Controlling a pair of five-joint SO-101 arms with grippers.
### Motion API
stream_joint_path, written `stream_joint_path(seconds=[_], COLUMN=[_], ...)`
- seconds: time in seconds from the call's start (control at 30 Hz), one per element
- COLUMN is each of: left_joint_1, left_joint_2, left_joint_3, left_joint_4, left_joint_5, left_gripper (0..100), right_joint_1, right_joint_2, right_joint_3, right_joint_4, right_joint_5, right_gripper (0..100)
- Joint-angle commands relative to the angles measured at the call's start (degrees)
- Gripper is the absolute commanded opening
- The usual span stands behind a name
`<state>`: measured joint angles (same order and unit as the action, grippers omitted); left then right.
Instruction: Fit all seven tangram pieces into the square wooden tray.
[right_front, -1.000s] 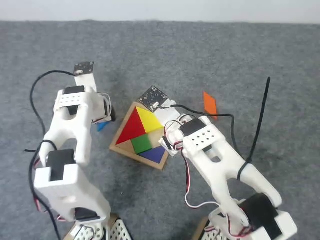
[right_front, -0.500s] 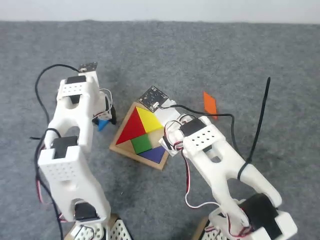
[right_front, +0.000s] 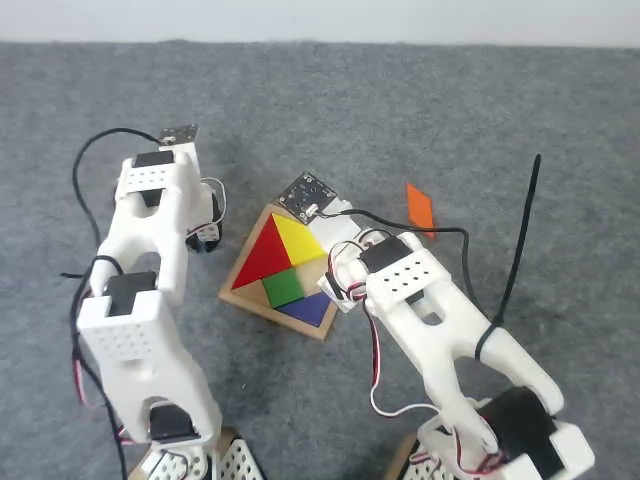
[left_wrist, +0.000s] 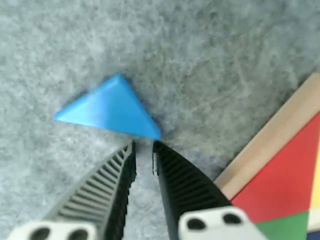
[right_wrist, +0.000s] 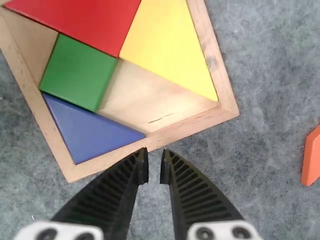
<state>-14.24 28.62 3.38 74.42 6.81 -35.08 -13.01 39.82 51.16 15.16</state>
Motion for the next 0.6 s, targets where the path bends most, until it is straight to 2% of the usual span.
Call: stream_joint_path(seconds=[0.0, 0.13, 0.2, 0.37, 0.57], left_joint_1=[-0.88, -0.97, -0.97, 0.09, -2.29], left_joint_2=[0.0, -3.52, -7.47, -11.87, -3.6], left_joint_3=[-1.36, -4.18, -4.79, -4.79, -5.93], left_joint_4=[2.64, 8.35, 8.97, 5.71, -4.92], left_joint_5=[-3.43, -6.51, -10.46, -31.3, -53.27], left_gripper=[5, 13, 18, 24, 25], right_joint_1=[0.66, 0.66, 0.66, 0.75, 0.75], right_joint_2=[-3.3, -3.65, -4.7, -7.25, -8.31], right_joint_3=[-0.79, -0.79, -0.7, 0.62, 0.88], right_joint_4=[0.66, 0.57, 0.84, 1.01, 1.01], right_joint_5=[0.79, 0.97, 0.97, 0.97, 0.97], right_gripper=[5.4, 5.4, 5.4, 5.4, 5.4])
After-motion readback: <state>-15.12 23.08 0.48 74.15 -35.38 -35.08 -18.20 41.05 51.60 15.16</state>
